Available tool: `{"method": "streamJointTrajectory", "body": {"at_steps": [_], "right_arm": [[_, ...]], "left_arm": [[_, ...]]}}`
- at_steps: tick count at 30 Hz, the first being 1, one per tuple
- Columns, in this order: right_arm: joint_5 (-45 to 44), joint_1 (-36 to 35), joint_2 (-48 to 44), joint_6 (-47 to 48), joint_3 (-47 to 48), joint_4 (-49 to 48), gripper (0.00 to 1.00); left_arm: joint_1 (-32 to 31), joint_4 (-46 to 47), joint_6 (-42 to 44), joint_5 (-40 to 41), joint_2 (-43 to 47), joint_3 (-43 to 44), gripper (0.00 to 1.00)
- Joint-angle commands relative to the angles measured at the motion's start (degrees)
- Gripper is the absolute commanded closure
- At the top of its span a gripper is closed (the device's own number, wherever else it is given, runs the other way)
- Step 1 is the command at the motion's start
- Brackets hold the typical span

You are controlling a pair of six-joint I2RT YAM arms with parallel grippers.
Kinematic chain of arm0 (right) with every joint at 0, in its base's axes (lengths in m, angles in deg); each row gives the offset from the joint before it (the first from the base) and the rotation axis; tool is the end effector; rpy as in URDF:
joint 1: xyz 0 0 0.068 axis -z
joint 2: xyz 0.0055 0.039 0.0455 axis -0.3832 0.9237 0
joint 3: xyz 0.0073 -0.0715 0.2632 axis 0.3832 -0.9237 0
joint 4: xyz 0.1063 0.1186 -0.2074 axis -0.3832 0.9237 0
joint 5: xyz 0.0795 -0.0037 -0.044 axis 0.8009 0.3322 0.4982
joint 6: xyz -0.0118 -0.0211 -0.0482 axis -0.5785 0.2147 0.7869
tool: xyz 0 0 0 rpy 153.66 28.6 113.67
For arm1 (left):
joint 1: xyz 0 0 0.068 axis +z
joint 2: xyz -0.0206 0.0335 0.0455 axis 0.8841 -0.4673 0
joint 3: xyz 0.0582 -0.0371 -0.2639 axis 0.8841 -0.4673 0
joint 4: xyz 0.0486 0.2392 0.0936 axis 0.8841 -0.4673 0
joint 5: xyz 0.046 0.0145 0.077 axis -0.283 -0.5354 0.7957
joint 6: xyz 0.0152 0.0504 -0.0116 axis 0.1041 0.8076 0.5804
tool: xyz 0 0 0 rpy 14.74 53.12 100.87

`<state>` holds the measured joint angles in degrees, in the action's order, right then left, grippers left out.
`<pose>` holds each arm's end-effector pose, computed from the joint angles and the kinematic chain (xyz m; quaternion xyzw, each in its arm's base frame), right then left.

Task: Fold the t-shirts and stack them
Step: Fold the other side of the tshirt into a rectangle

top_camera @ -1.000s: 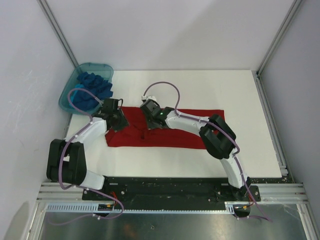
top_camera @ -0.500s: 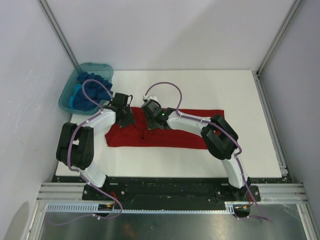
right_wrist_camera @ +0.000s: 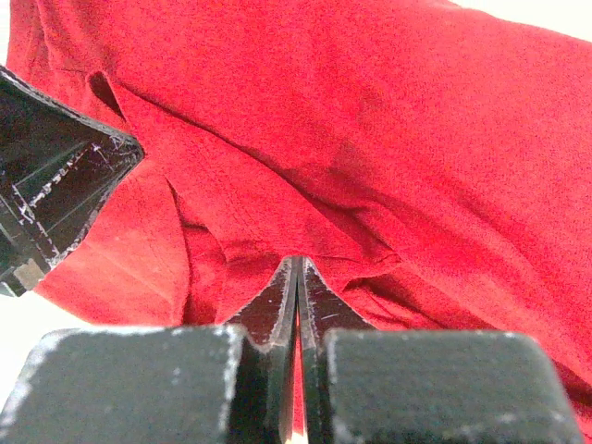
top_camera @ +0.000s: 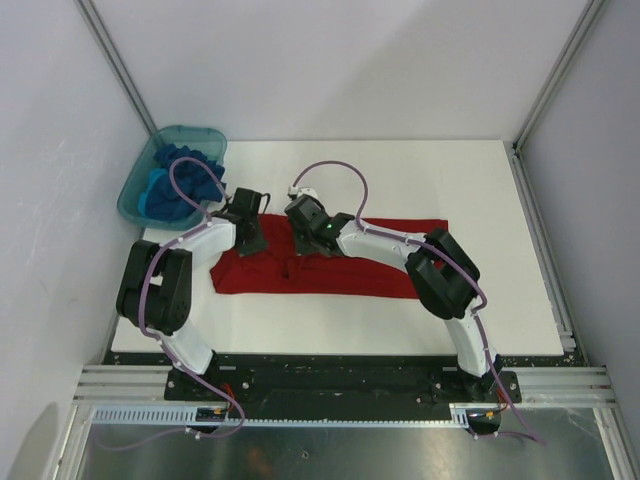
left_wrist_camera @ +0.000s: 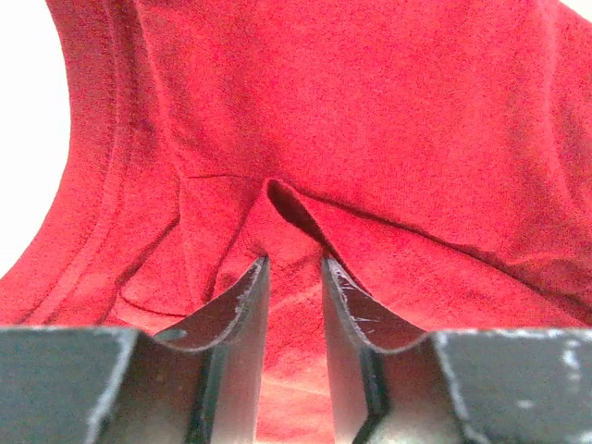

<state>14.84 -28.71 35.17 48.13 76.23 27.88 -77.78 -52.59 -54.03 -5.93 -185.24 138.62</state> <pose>0.3014 0.3656 0.1988 -0.1619 0.9130 0.1684 0.3345 0.3193 -0.0826 0.1738 -0.1511 0.9544 -0.0127 0.2573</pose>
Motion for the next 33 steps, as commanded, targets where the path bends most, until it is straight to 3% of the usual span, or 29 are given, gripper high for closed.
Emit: {"method": "streamJointTrajectory", "body": {"at_steps": [1,8,14,23,33], "right_arm": [[0.55,-0.08,-3.34,-0.37,0.08,-2.14,0.97],[1.99,-0.90,-2.91,1.41,0.25,-3.20,0.90],[2.67,-2.11,-1.33,2.99,1.73,-3.12,0.78],[1.26,-3.53,1.32,4.33,3.67,-1.37,0.62],[0.51,-4.11,4.13,5.27,5.16,0.15,0.60]], "left_arm": [[-0.27,-0.21,0.53,3.41,0.40,-0.19,0.69],[-0.27,-0.53,-0.18,3.62,2.37,-1.16,0.89],[-0.27,-0.80,-0.98,3.01,4.86,-1.81,0.97],[-0.24,-0.76,-1.72,2.33,5.36,-2.37,1.00],[0.01,-0.78,-2.06,1.85,4.83,-2.50,1.00]]}}
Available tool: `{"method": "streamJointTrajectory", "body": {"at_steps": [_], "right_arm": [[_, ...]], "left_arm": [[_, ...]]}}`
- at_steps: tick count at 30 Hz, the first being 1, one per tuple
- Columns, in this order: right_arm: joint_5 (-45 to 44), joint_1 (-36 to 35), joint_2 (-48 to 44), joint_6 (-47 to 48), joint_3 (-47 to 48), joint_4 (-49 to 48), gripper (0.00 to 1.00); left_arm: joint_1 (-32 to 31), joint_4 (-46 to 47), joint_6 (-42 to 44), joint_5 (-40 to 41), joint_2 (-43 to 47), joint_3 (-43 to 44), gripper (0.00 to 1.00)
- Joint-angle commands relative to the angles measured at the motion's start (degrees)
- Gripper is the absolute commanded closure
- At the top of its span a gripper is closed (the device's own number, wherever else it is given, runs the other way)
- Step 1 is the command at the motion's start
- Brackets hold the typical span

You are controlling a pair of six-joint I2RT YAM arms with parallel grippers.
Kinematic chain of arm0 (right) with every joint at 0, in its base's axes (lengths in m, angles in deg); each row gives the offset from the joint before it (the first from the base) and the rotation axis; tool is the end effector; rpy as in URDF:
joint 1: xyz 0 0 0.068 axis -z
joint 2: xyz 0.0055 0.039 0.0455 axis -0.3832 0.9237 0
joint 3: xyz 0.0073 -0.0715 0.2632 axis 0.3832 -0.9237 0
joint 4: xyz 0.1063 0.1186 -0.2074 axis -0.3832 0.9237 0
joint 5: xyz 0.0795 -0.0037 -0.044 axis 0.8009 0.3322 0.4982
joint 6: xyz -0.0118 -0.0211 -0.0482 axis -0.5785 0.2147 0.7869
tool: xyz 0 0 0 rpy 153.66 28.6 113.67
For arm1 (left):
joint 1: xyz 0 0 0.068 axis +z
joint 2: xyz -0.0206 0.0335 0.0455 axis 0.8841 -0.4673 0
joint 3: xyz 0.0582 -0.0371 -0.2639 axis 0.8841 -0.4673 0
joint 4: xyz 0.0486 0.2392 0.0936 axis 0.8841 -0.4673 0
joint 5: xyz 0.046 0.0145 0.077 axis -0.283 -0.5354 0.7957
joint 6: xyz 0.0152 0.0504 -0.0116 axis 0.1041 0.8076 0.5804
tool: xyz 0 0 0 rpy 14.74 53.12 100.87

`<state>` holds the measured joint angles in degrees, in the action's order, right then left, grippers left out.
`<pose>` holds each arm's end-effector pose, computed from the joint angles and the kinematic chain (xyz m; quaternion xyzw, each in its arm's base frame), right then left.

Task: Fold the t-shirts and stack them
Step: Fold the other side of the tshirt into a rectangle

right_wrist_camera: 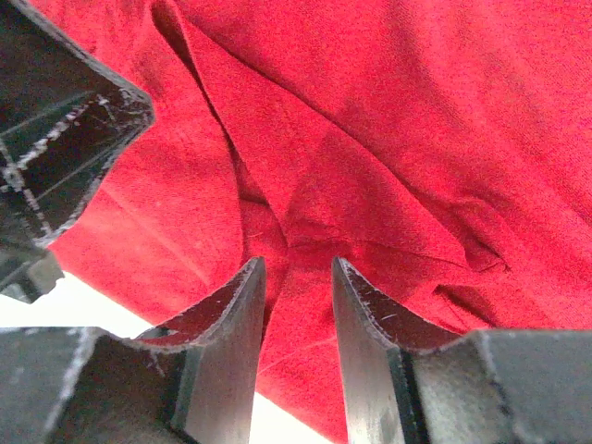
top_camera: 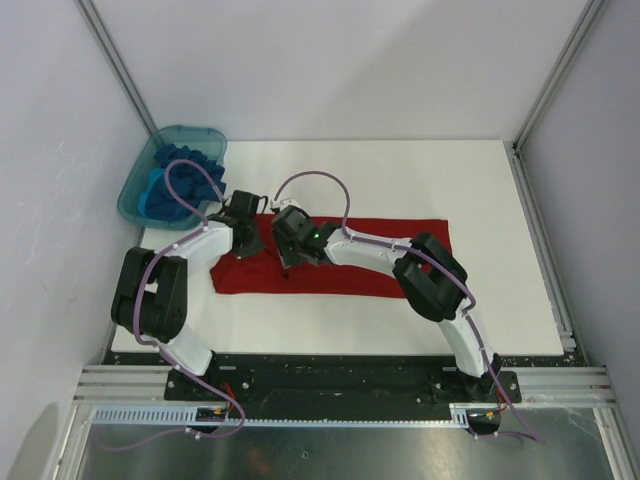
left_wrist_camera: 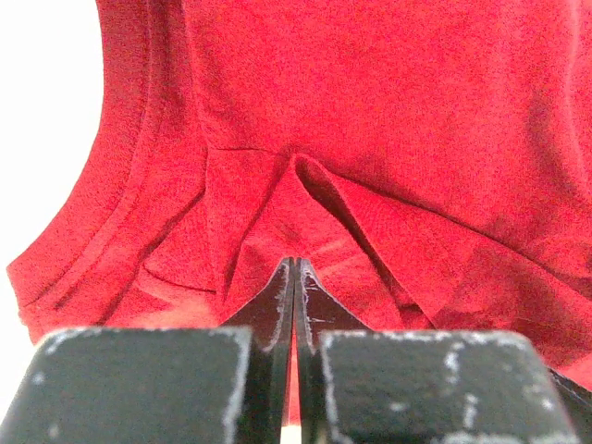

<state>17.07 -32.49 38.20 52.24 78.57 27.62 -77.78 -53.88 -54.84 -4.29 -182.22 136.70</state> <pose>0.2816 0.3942 0.1877 -0.2322 0.9003 0.1795 0.3214 0.3077 -0.0783 0.1794 -0.1610 0.9518 -0.0011 0.2610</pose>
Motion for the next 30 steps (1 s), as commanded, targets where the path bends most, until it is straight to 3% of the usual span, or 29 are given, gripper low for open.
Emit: {"method": "streamJointTrajectory", "body": {"at_steps": [1,5,11,18,30], "right_arm": [[-1.94,-0.29,1.26,1.13,2.85,0.49,0.60],[-2.79,-0.22,1.72,0.77,3.01,0.62,0.63],[-4.60,0.20,0.11,-0.96,1.84,0.43,0.84],[-5.97,1.72,-5.21,-4.59,-4.31,-1.03,0.97],[-8.56,1.27,-9.49,-10.51,-11.57,-3.29,1.00]], "left_arm": [[0.05,0.48,-1.27,0.11,1.74,-0.61,1.00],[0.21,0.46,-1.28,-0.07,1.62,-0.57,1.00],[0.33,0.49,-1.04,-0.20,1.59,-0.77,1.00],[0.48,0.53,-0.93,-0.42,1.64,-1.12,1.00],[0.39,0.47,-0.53,-4.11,6.47,-1.60,0.99]]}}
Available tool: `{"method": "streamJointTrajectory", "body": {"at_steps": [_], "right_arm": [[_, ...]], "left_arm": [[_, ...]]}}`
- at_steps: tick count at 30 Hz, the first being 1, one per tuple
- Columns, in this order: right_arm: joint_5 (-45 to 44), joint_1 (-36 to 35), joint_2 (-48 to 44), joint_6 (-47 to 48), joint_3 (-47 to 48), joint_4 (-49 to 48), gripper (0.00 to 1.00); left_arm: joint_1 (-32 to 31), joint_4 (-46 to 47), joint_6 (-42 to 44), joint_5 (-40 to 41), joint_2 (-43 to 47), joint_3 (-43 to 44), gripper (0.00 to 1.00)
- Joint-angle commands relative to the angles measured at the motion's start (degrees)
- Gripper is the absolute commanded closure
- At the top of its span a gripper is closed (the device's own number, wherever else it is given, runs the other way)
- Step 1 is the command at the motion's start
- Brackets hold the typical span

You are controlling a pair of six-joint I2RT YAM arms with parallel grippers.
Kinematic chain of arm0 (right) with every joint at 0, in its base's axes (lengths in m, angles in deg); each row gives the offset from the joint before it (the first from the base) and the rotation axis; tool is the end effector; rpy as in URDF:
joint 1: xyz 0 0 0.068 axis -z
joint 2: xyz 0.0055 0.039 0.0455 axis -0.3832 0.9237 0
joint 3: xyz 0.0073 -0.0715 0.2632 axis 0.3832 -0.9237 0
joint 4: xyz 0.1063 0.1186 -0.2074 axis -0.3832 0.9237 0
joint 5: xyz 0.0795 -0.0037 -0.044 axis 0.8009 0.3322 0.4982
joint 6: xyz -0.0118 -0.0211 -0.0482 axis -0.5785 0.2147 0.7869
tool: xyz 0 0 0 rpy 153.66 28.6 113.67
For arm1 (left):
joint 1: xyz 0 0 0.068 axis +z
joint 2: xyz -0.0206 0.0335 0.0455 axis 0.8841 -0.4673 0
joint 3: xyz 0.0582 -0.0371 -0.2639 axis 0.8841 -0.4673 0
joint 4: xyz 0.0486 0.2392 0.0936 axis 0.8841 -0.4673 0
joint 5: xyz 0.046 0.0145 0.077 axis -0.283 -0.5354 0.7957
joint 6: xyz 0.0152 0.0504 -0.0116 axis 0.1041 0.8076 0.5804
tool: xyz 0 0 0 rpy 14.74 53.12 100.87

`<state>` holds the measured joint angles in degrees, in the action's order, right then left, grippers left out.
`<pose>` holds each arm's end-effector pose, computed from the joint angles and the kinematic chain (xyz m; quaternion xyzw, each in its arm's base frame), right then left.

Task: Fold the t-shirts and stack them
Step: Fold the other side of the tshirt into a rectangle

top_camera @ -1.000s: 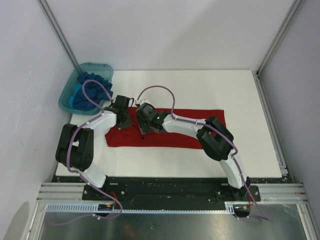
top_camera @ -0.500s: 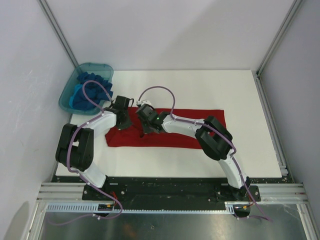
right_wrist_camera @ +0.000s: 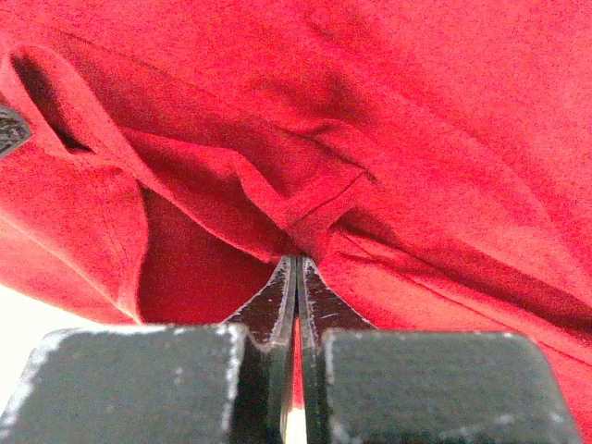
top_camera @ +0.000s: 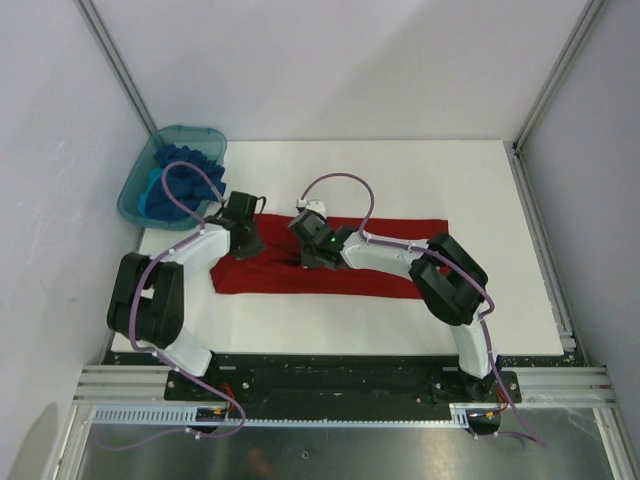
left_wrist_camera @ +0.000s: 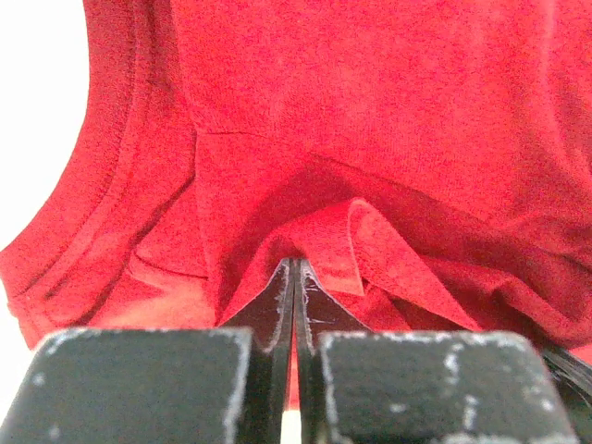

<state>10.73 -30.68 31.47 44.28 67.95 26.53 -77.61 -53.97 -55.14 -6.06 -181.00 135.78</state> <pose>0.2754 0.3537 0.1840 -0.1385 0.9237 0.1411 0.3282 0.3032 -0.0772 0.1809 -0.1615 0.9527 -0.0159 0.2569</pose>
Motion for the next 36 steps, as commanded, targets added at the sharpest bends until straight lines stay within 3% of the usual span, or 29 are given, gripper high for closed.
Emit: {"method": "streamJointTrajectory", "body": {"at_steps": [1,6,13,36], "right_arm": [[-2.23,-0.65,-2.61,-2.77,-1.01,-2.33,1.00],[-2.14,-0.82,-1.83,-3.58,-1.16,-3.17,1.00],[-2.16,-0.88,-1.23,-3.94,-1.25,-4.06,1.00],[-0.54,-0.05,-0.93,-3.82,-1.43,-4.92,1.00]], "left_arm": [[0.19,0.55,-0.07,-3.14,6.05,-0.86,0.98],[-0.21,0.64,0.08,-5.31,9.53,-2.43,0.89],[-1.73,0.75,0.45,-4.36,6.72,-1.21,0.70],[-2.65,0.85,0.05,1.81,-1.56,4.05,0.67]]}}
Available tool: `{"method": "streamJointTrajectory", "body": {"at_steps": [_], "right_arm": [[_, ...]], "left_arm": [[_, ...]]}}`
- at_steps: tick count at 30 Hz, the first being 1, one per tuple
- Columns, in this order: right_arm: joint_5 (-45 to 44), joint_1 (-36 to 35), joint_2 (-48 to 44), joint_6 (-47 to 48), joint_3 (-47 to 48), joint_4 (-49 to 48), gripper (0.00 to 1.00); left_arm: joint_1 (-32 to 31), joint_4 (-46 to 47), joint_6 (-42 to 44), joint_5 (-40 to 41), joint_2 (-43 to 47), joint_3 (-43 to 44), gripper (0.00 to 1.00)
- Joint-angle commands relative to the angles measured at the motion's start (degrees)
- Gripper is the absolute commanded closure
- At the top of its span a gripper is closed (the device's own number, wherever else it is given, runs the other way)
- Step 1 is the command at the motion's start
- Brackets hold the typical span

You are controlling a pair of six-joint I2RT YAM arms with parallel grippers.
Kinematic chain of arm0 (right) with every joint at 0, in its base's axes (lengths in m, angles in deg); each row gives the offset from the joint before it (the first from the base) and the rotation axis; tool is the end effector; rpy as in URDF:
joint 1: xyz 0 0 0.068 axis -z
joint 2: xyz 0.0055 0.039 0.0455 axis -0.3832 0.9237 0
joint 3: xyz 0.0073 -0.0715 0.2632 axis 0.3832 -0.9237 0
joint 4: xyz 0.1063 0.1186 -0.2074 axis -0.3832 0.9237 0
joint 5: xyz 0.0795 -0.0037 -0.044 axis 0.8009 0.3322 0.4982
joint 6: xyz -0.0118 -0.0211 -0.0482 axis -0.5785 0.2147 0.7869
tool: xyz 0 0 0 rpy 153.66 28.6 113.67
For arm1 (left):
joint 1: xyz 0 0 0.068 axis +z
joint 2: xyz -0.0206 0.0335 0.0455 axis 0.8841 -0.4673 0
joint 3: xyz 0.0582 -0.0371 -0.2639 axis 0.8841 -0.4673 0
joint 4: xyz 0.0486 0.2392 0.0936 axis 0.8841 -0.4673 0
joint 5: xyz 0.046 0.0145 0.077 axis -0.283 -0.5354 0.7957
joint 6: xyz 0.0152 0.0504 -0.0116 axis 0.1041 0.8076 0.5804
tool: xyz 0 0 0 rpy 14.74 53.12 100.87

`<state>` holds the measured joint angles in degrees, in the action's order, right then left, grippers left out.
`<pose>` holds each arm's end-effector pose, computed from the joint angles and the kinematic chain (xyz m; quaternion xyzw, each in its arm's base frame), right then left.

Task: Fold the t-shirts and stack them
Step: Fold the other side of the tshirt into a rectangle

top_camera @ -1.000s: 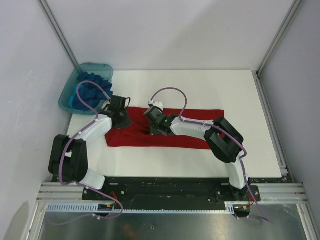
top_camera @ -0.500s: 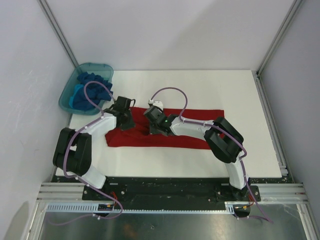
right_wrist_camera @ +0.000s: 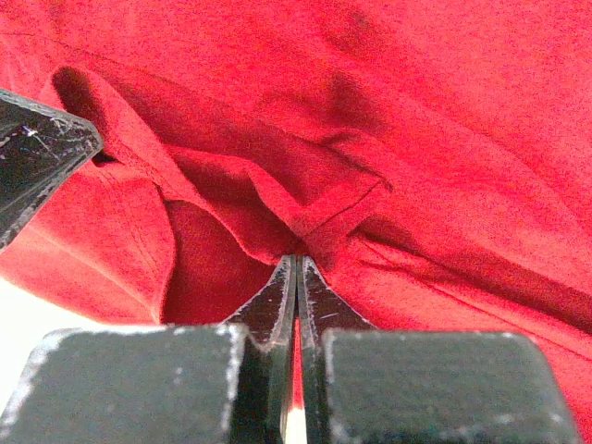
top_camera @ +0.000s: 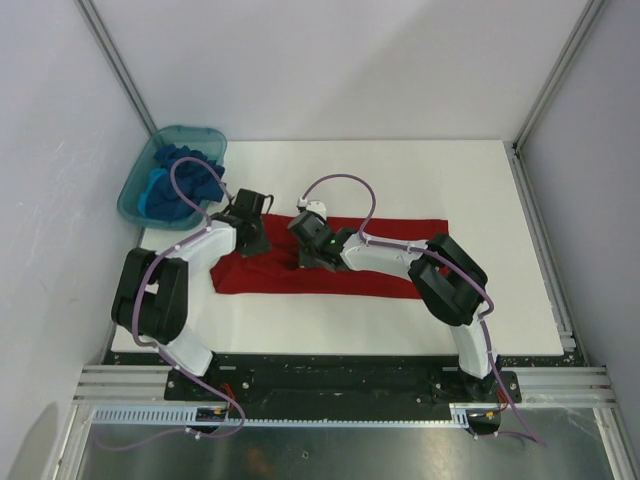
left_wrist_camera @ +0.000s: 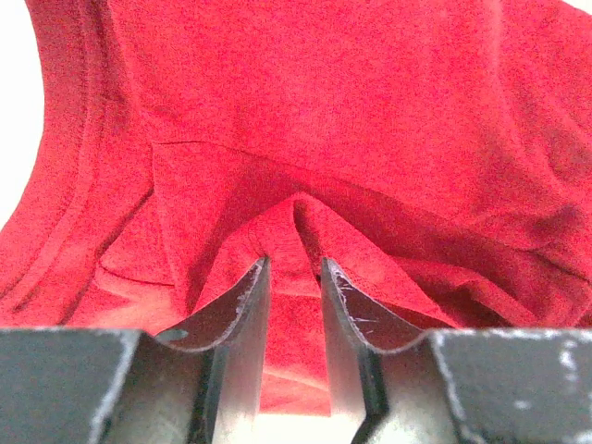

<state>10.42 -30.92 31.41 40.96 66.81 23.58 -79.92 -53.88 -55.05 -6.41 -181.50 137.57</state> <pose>0.2745 0.3554 0.1820 -0.1098 0.9217 0.1604 0.3358 0.3063 -0.0917 0.1872 -0.1415 0.9532 -0.0288 0.2658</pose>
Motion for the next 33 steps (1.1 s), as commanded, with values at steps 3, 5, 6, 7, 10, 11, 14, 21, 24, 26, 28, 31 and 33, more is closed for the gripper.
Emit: {"method": "streamJointTrajectory", "body": {"at_steps": [3,5,6,7,10,11,14,21,24,26,28,31,33], "right_arm": [[-0.14,0.23,-0.83,-0.49,-0.29,-1.91,1.00],[-0.10,0.27,-0.82,-0.58,-0.30,-1.98,1.00],[-0.09,0.27,-0.82,-0.60,-0.30,-1.98,1.00],[-0.09,0.27,-0.78,-0.62,-0.30,-1.98,1.00],[-0.04,0.30,-0.69,-0.63,-0.30,-1.98,1.00],[-0.07,0.33,-0.67,-0.63,-0.30,-1.98,1.00],[-0.08,0.38,-0.58,-0.75,-0.30,-2.14,1.00],[-0.33,0.59,-0.64,-0.96,-0.32,-2.06,1.00],[-0.70,0.62,-0.83,-1.12,-0.30,-1.95,1.00],[-0.99,0.63,-0.89,-1.19,-0.45,-2.15,1.00],[-1.15,0.65,-1.12,-1.41,-0.64,-2.33,1.00],[-1.44,0.57,-1.43,-1.73,-1.06,-2.69,1.00],[-1.37,0.55,-1.79,-2.01,-1.50,-2.95,1.00]], "left_arm": [[-0.33,0.72,-0.04,2.19,-1.60,2.52,0.67],[-0.33,0.70,-0.01,2.21,-1.97,2.59,0.67],[-0.33,0.66,-0.01,2.13,-2.01,2.61,0.67],[-0.32,0.64,-0.01,2.04,-1.89,2.57,0.68],[-0.35,0.65,-0.15,2.00,-0.89,2.16,0.73],[-0.38,0.64,-0.16,1.93,-0.41,1.99,0.76],[-0.36,0.59,0.01,1.81,0.79,1.56,0.84],[-0.33,-0.19,-0.01,1.20,5.47,-0.17,1.00],[-0.32,-1.13,-0.01,0.89,8.42,-1.18,1.00],[-0.35,-1.77,-0.05,0.74,10.51,-2.33,1.00],[-0.33,-2.63,-0.21,0.44,12.41,-3.65,1.00],[-0.30,-3.42,-1.23,-0.46,15.51,-6.32,1.00],[-0.32,-3.59,-2.60,-1.16,17.73,-8.32,1.00]]}}
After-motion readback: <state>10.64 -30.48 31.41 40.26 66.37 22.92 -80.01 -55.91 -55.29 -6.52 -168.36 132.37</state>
